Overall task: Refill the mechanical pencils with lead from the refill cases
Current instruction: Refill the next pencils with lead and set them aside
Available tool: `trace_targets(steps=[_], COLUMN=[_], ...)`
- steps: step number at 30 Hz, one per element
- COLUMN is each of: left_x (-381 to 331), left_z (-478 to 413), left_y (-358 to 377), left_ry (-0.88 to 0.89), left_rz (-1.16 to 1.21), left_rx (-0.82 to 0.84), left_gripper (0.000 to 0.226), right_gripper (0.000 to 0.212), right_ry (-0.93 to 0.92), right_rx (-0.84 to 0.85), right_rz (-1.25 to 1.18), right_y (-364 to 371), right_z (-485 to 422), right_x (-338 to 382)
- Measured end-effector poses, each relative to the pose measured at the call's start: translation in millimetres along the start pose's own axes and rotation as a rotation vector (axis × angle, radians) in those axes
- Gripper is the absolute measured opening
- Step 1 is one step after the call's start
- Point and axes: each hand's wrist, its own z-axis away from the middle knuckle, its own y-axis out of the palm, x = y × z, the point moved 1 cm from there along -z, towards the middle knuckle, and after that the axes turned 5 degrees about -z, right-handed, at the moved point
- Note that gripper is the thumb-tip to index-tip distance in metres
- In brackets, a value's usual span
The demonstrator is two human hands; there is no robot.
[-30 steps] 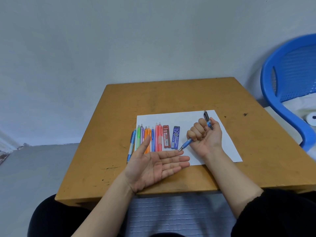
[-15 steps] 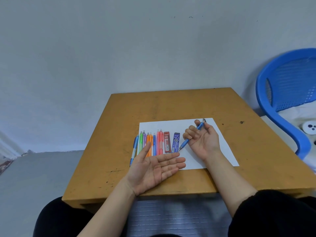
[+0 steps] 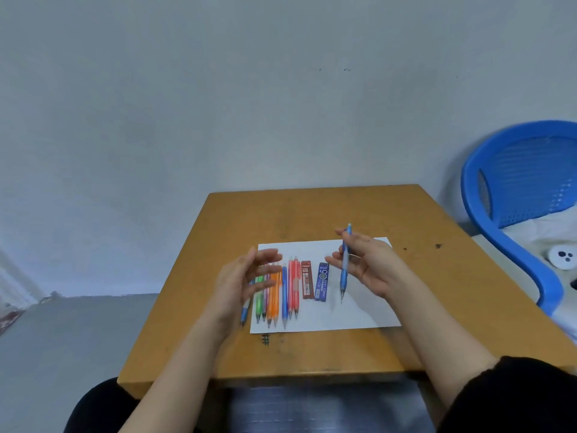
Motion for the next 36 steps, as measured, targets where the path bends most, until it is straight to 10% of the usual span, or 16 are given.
trace_targets(steps=[8,18,36], left_x=[46,62,67], left_z=[-41,-40,-42], left_y=[-42,-50,-51], left_ry=[0.203,0.109,0.083], left_rz=[-1.247,-1.332,-1.347], left_rx=[-0.308,-0.258,-0.248], left_gripper=[0.034,0.050,0.050], right_gripper=[0.020,0.022,0.041], right_ry=[-0.143,-0.225,-0.253], right_rx=[-0.172,-0.322,-0.358], right_rz=[0.862,1.356,1.338], right_y=[6,-12,-21], right_z=[-23,-50,-53], right_x=[3,-4,-18])
